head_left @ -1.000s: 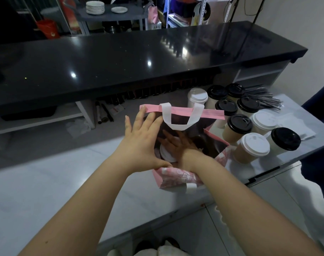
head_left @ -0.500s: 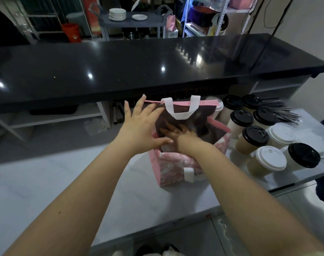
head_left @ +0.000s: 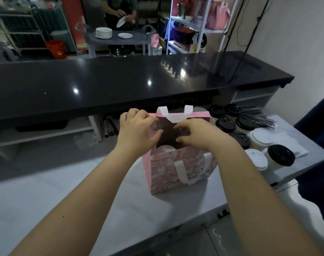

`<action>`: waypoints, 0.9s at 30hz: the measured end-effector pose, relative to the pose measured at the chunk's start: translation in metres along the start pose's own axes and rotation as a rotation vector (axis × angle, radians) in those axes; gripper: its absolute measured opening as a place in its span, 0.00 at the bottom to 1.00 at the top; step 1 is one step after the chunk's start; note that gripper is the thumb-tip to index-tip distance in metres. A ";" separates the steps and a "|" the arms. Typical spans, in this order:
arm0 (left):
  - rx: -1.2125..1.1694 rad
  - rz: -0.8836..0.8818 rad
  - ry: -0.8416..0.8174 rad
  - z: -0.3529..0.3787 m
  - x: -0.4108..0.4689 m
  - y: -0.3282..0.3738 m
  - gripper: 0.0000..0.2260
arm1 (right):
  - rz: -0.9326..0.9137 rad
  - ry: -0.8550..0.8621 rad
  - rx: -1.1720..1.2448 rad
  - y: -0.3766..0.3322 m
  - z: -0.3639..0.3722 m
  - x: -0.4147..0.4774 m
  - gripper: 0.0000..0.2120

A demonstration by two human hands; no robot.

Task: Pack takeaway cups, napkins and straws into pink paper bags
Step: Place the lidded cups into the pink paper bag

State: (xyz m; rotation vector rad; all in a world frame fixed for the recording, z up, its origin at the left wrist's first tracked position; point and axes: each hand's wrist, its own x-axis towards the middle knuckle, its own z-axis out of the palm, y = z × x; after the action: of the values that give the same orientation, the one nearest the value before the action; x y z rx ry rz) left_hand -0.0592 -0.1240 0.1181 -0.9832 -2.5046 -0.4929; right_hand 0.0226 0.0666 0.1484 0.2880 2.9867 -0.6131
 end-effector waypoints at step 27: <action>-0.063 0.360 -0.063 0.003 0.141 0.071 0.15 | 0.188 0.467 -0.140 0.040 -0.079 -0.027 0.15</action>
State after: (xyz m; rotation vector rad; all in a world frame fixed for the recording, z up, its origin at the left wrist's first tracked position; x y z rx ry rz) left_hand -0.1047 0.0048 0.1967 -1.4560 -2.3019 -0.4344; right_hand 0.0535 0.1294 0.2088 0.7888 3.3568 -0.3524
